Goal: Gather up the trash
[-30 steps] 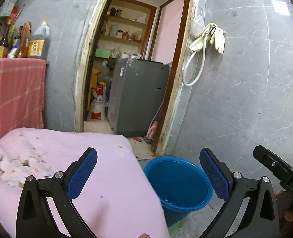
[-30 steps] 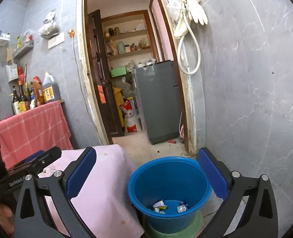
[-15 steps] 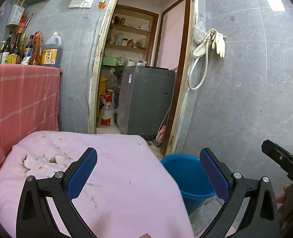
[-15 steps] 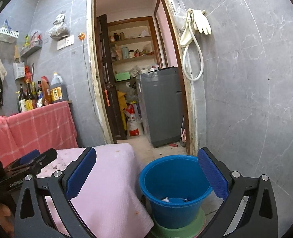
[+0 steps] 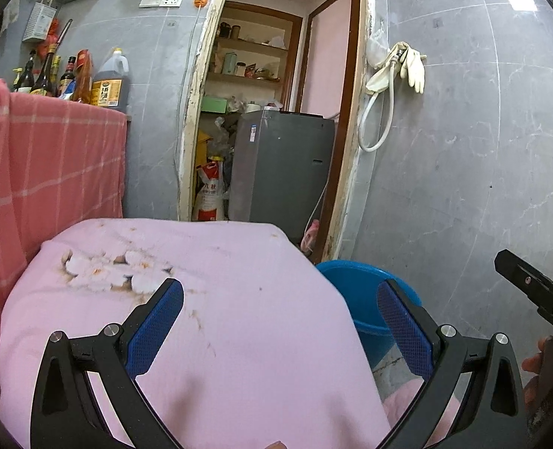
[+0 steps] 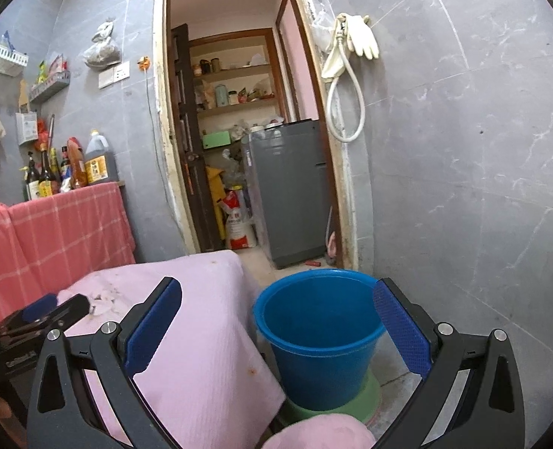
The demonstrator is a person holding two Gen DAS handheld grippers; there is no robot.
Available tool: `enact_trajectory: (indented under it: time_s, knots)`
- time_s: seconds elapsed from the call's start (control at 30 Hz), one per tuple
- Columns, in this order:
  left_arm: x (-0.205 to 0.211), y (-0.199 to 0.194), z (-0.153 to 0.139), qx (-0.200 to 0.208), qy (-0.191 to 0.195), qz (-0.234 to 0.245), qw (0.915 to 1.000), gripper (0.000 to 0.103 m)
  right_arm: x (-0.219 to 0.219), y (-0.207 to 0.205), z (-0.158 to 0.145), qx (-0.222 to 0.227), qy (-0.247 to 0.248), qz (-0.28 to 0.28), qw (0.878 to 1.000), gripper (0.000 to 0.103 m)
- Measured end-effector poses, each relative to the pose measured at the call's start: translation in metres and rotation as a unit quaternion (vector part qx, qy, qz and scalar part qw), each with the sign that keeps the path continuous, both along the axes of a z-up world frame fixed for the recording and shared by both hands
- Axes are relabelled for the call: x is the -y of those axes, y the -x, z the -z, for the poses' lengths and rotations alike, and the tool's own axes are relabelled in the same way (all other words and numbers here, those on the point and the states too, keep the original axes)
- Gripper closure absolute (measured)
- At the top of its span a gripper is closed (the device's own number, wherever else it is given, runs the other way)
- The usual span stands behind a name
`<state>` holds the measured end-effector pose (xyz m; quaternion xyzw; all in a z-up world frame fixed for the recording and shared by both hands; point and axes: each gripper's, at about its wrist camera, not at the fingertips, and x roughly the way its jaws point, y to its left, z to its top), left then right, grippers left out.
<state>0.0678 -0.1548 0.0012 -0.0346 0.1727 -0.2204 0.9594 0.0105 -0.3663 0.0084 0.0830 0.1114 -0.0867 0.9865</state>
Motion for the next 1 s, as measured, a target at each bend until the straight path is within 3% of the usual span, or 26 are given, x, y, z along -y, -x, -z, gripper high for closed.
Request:
enact_trajectory:
  time_s: [0.27, 0.47, 1.0]
  knots:
    - [-0.006, 0.024, 0.018, 0.011, -0.022, -0.008, 0.9997, 0.002, -0.015, 0.014, 0.019, 0.009, 0.023, 0.001, 1.000, 0.000]
    - [-0.020, 0.024, 0.029, 0.000, 0.000, -0.027, 0.9996, 0.002, -0.025, 0.017, 0.031, 0.014, 0.033, 0.000, 0.999, 0.000]
    - [-0.020, 0.029, 0.033, 0.000, -0.004, -0.049, 0.9988, 0.002, -0.030, 0.006, 0.052, -0.015, 0.038, 0.006, 0.999, 0.000]
